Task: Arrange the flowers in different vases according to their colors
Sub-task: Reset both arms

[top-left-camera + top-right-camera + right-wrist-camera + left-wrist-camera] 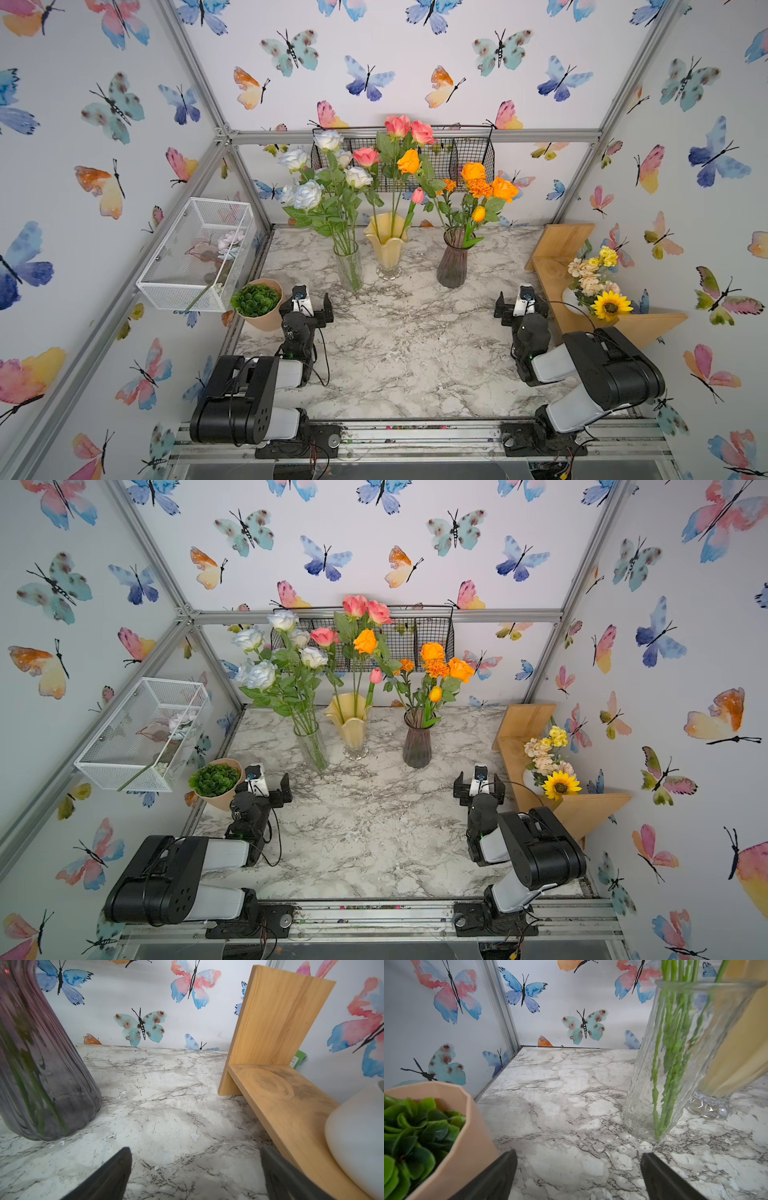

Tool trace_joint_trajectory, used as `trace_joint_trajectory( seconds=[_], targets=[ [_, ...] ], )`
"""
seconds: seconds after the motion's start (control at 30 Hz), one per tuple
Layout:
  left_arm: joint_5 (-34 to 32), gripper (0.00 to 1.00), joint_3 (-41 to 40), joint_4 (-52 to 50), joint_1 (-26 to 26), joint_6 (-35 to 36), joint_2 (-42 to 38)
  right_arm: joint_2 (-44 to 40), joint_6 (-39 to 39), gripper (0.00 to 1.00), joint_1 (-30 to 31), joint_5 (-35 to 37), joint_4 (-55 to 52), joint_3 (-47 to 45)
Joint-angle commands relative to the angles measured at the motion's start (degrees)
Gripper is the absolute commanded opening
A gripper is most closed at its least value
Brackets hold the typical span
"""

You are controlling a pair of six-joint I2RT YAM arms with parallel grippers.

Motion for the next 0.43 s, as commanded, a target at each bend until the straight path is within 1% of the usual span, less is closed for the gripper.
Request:
trace_joint_trajectory(
  seconds=[0.0, 0.4],
  targets=[
    [0.98, 0.99, 0.99, -0.65, 0.63, -0.69, 0.56, -0.41, 0.65, 0.98, -0.35, -0.32, -0.44, 0.66],
    [0.91, 0.99, 0.89, -0.47, 0.66, -0.61, 0.53, -0.54, 0.68, 0.99, -0.36, -0.32, -0.16, 0.51]
  ],
)
